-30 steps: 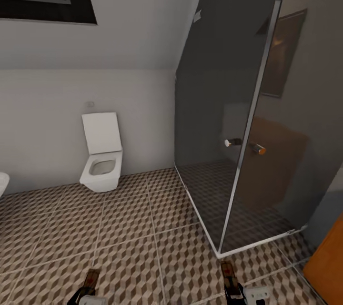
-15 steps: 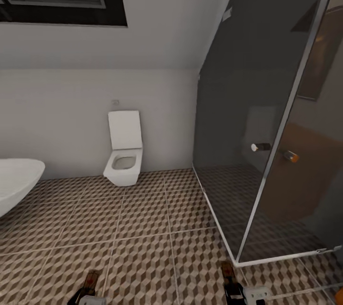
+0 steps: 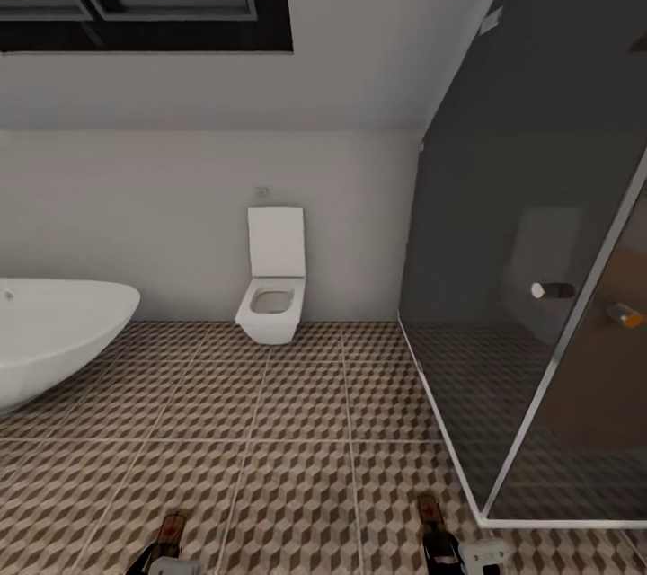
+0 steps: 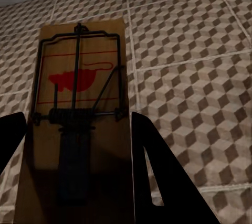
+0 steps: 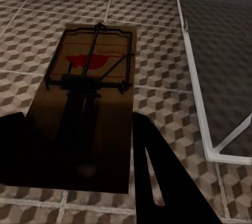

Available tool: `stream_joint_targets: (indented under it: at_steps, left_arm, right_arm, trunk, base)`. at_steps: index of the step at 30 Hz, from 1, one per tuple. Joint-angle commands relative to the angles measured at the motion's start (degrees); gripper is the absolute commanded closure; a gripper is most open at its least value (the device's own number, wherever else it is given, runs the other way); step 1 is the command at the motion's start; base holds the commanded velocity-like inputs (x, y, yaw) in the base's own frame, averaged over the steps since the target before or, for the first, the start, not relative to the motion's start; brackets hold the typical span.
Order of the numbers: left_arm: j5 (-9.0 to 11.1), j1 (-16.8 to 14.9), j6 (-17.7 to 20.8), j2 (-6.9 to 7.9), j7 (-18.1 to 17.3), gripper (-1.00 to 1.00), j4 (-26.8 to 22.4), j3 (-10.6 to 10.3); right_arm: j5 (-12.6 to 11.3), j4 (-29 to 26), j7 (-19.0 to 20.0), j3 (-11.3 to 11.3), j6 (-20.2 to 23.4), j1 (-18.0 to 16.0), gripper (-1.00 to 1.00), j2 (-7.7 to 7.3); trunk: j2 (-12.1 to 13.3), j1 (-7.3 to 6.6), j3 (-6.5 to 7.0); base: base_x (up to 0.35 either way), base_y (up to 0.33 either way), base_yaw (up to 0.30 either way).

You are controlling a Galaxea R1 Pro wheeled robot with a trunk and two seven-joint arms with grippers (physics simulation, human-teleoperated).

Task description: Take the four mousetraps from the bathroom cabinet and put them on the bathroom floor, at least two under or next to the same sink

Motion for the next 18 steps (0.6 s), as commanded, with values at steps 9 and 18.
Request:
stream_joint_targets:
  at_steps: [9, 18]
  left_arm:
    - [0.5, -0.1, -0.3, -0.04, 0.1, 1.0, 0.2, -0.5]
    - [0.5, -0.1, -0.3, -0.04, 0.1, 1.0, 0.2, -0.5]
  right_arm:
    - [0.2, 0.0, 0.1, 0.0, -1.3, 0.0, 1.0, -0.02]
    - [0.2, 0.1, 0.1, 0.1, -1.5, 0.0, 1.0, -0.02]
  trunk:
    - [0.0, 0.0, -0.06]
    - [0.0, 0.0, -0.06]
  base:
    - [0.0, 0.0, 0.288]
    - [0.0, 0.0, 0.288]
